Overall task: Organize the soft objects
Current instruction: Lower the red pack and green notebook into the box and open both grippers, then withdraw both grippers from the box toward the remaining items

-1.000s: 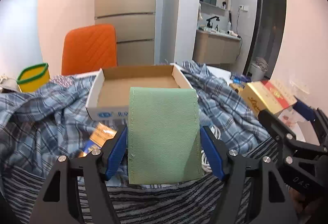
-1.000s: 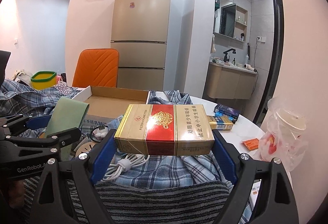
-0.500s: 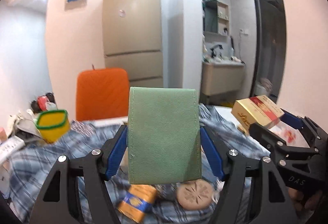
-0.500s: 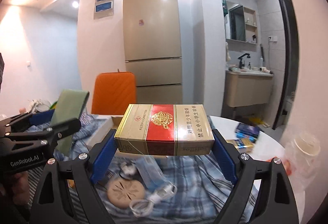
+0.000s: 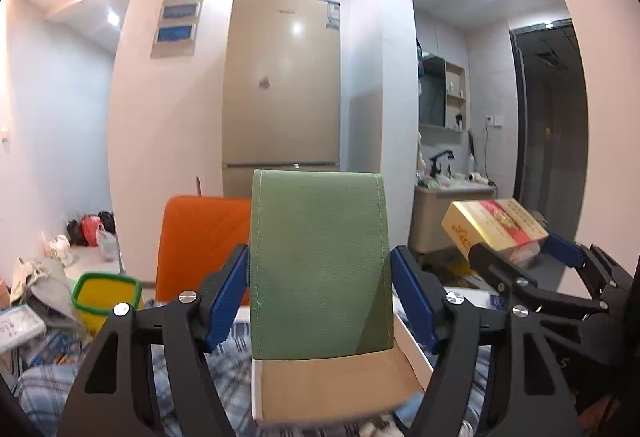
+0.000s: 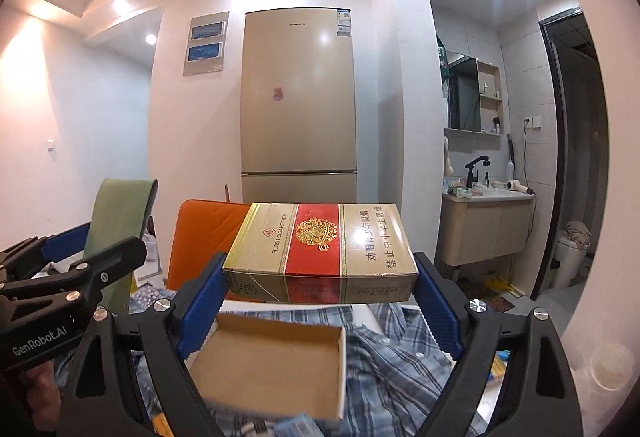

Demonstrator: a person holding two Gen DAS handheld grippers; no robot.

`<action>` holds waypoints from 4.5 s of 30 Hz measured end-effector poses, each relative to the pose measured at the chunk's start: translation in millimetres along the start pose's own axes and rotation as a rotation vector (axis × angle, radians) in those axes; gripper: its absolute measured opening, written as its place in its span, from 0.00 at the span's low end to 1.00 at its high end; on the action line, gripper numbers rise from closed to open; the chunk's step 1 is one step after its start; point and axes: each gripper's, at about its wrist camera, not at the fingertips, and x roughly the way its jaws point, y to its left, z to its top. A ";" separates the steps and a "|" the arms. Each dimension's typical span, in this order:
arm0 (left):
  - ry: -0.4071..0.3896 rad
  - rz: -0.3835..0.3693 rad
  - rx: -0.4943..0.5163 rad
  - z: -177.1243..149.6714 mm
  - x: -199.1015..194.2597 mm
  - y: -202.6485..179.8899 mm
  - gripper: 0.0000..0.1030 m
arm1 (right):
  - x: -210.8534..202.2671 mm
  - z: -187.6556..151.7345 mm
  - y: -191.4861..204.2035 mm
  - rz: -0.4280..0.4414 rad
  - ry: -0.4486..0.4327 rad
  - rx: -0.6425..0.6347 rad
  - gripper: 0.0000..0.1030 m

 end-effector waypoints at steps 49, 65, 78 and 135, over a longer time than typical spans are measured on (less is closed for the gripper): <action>0.354 0.042 -0.090 -87.8 105.4 45.5 0.67 | 147.9 -134.8 13.2 0.133 0.503 -0.025 0.89; 0.384 0.031 -0.092 -98.6 111.7 37.4 0.99 | 134.9 -111.7 -20.2 -0.002 0.399 0.027 0.89; 0.257 0.061 -0.071 -68.9 80.8 35.3 0.99 | 111.2 -84.7 -23.7 0.004 0.318 0.030 0.89; 0.302 -0.008 -0.047 -134.0 -19.2 55.4 0.99 | 20.0 -149.0 4.1 0.228 0.540 -0.011 1.00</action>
